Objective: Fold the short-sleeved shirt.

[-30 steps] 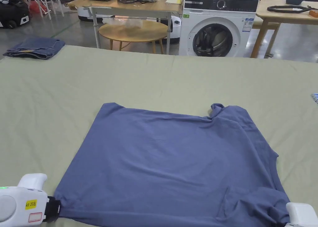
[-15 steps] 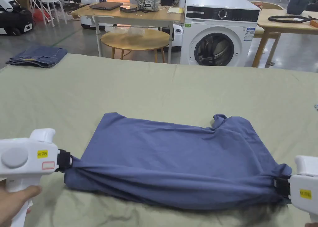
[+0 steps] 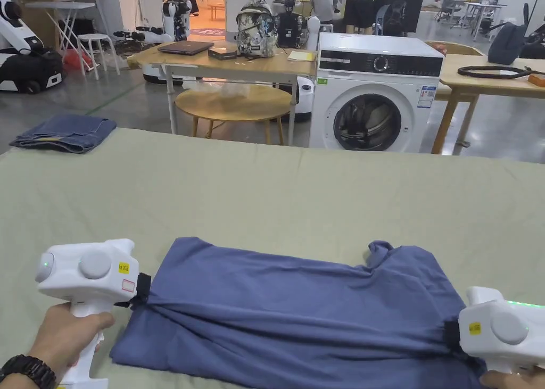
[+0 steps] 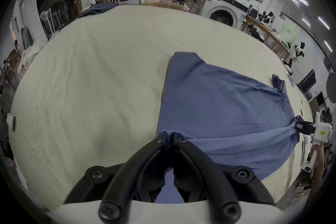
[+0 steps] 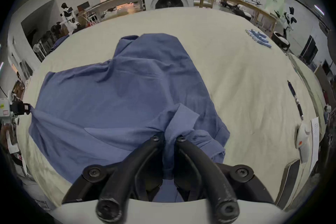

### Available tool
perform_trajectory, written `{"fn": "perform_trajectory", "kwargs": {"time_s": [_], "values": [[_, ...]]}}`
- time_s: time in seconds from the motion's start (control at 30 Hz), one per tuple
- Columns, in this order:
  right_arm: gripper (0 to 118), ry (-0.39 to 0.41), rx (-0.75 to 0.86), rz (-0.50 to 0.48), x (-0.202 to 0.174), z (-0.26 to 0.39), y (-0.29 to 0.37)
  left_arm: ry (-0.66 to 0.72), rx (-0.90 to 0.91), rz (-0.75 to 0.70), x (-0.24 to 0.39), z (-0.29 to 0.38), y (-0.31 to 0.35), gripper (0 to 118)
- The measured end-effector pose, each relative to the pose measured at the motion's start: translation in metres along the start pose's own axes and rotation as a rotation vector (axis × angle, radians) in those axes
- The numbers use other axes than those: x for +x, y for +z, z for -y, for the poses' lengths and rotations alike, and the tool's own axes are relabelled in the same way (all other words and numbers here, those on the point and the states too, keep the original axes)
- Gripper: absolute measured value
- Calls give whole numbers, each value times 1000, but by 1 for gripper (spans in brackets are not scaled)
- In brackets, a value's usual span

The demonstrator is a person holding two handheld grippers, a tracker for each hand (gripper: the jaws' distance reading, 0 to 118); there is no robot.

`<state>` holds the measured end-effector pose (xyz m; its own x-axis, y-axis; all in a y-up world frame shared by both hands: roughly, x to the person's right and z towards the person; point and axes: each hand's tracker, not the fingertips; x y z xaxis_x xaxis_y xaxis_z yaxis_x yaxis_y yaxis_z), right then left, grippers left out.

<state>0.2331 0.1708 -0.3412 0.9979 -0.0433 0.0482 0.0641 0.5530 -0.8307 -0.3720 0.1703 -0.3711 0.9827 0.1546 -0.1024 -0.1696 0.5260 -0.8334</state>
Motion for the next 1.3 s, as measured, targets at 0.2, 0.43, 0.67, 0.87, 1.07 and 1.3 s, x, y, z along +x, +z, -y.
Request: {"fn": "perform_trajectory", "kwargs": {"time_s": [0.2,0.43,0.67,0.87,1.07,1.3], "values": [[17,13,27,22,0,2,-6,-26,-13,-23,0,2,-11,6],[65,32,322,32,-23,5,55,-19,230,-25,10,13,41,34],[63,51,651,36,-63,27,109,-120,584,-31,39,48,113,34],[1,58,816,57,-90,52,133,-193,767,-130,80,88,164,0],[0,51,861,34,-99,63,153,-182,764,-145,80,101,171,0],[0,49,844,31,-95,67,152,-123,438,-74,50,99,152,0]]}}
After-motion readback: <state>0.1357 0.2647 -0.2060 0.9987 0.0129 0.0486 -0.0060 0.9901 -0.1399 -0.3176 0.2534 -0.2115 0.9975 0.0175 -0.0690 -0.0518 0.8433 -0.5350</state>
